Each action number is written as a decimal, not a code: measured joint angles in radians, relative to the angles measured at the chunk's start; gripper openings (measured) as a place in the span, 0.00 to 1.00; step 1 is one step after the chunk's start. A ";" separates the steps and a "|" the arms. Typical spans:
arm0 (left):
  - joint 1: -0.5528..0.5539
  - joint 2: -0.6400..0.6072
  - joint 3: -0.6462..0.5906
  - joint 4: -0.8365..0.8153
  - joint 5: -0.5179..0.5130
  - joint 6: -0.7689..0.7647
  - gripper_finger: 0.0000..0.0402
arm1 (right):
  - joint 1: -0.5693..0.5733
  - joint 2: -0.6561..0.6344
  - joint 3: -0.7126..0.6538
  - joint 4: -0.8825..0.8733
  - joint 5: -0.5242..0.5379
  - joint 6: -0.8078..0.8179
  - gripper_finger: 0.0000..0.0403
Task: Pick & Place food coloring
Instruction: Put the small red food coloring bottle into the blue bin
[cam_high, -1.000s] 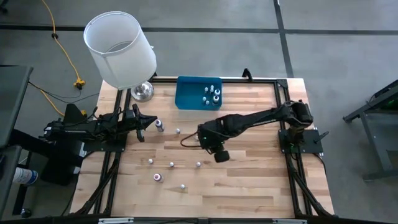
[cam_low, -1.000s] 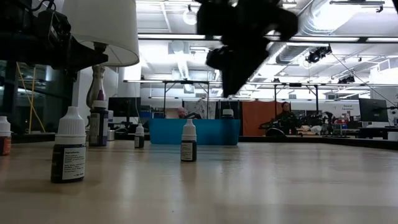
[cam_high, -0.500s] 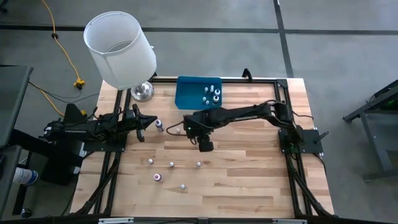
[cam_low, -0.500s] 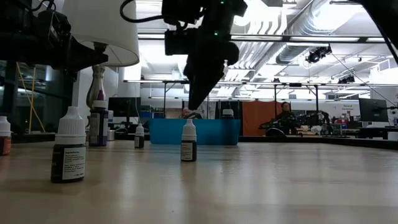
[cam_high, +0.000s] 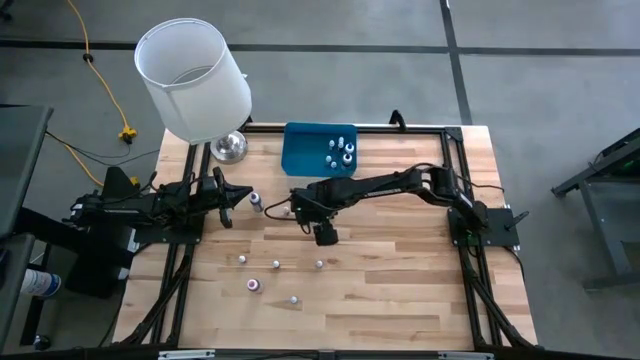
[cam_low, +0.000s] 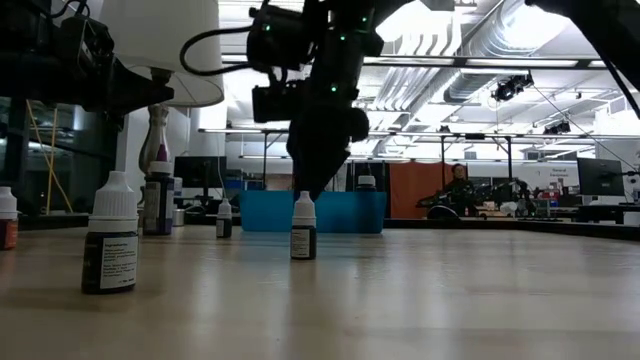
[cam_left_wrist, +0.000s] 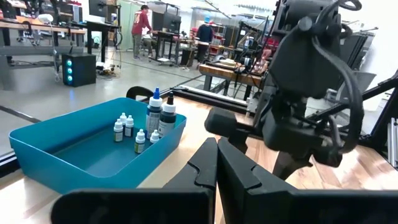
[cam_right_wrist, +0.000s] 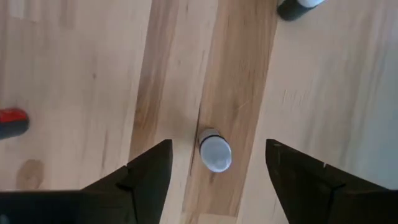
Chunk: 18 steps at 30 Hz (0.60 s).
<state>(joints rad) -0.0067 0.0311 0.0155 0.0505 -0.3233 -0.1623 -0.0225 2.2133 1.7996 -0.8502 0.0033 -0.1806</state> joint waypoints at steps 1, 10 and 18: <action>0.000 0.000 0.000 0.000 0.000 0.000 0.00 | -0.002 0.005 0.000 0.001 0.000 -0.001 0.61; 0.000 0.000 0.000 0.000 0.000 0.000 0.00 | -0.006 0.023 0.000 0.005 0.009 0.000 0.57; 0.000 0.000 0.000 0.000 0.000 0.000 0.00 | -0.006 0.023 0.000 0.001 0.006 0.000 0.44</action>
<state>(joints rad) -0.0069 0.0311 0.0155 0.0505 -0.3233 -0.1623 -0.0284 2.2368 1.7996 -0.8487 0.0090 -0.1806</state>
